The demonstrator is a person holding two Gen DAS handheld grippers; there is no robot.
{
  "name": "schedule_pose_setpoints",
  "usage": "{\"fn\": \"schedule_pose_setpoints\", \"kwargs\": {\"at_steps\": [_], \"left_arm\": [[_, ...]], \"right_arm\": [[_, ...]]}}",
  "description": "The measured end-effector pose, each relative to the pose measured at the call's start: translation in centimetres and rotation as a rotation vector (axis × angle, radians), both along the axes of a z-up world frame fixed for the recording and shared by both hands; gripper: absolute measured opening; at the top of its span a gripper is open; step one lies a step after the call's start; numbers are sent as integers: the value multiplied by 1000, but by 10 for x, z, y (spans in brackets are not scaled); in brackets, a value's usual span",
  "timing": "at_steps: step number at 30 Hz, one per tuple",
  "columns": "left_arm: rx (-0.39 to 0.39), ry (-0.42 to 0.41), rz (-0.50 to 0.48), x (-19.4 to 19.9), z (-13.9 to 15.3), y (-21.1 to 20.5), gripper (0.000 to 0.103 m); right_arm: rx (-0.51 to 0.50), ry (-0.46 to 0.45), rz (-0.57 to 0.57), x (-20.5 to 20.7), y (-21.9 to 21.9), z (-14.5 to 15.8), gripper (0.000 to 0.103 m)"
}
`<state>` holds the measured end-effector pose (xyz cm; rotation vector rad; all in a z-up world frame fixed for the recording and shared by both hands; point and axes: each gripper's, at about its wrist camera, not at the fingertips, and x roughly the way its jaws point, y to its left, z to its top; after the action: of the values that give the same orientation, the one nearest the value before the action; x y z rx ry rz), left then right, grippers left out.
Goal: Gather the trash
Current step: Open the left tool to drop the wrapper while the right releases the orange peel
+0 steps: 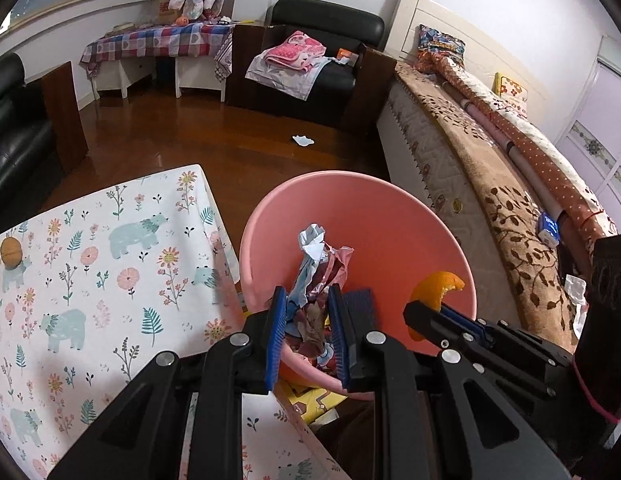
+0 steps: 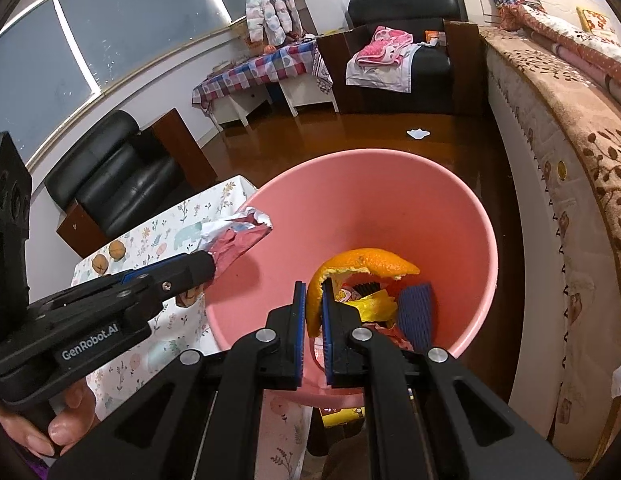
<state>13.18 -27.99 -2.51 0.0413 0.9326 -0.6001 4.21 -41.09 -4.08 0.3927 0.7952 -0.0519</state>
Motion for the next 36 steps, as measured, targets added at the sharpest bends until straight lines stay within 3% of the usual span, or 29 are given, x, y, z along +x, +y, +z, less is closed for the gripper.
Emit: {"fn": "schedule_pose_setpoints", "kwargs": {"at_steps": [16, 20, 27, 31, 36], "left_arm": [[-2, 9, 4, 0, -2, -9, 21], [-13, 8, 8, -1, 1, -6, 25], [-22, -17, 10, -8, 11, 1, 42], [-23, -32, 14, -13, 16, 8, 47], [-35, -56, 26, -18, 24, 19, 50]], "right_arm": [[46, 17, -30, -1, -13, -1, 9], [85, 8, -31, -3, -18, -2, 26], [85, -1, -12, -7, -13, 2, 28], [88, -6, -1, -7, -9, 3, 38], [86, 17, 22, 2, -7, -1, 39]]}}
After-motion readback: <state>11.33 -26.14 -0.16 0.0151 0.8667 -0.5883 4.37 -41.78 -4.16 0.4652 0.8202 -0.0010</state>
